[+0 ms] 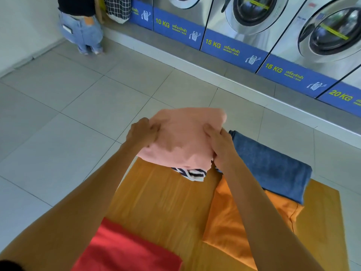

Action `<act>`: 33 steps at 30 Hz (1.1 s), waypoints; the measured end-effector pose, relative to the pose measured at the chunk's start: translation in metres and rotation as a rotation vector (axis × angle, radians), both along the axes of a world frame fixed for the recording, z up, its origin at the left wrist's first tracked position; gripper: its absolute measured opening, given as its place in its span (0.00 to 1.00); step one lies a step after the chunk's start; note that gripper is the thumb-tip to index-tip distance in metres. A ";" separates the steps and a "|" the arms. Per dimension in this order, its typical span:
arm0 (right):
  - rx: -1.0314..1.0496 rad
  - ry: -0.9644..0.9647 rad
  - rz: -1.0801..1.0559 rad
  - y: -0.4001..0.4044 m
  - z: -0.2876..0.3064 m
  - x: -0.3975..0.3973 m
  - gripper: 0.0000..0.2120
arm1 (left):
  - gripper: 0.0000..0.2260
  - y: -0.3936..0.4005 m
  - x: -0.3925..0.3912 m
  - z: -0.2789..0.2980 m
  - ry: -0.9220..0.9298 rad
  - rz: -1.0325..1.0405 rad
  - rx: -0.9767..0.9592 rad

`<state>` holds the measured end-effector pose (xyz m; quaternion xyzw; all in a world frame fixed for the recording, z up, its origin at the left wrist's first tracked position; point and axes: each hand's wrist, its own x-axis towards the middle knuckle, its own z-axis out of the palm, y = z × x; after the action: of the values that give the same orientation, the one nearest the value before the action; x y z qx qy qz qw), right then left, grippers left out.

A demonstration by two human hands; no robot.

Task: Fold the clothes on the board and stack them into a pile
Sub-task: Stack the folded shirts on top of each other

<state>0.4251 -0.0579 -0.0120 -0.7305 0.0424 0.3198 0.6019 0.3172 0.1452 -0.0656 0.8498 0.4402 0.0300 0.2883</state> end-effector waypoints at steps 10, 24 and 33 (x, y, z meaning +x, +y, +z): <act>-0.434 -0.199 -0.001 -0.014 -0.034 0.004 0.24 | 0.13 -0.018 0.023 0.007 -0.128 0.038 0.166; -0.352 -0.323 0.124 -0.054 -0.035 -0.035 0.26 | 0.15 -0.029 -0.095 0.004 -0.261 0.196 -0.146; -0.445 -0.053 0.475 -0.161 -0.044 -0.195 0.13 | 0.33 -0.082 -0.306 -0.007 0.112 0.313 -0.376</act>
<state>0.2302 -0.2193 -0.0556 -0.8417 -0.0760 0.4149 0.3372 0.0113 0.0633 -0.0725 0.7030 0.5797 -0.0550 0.4083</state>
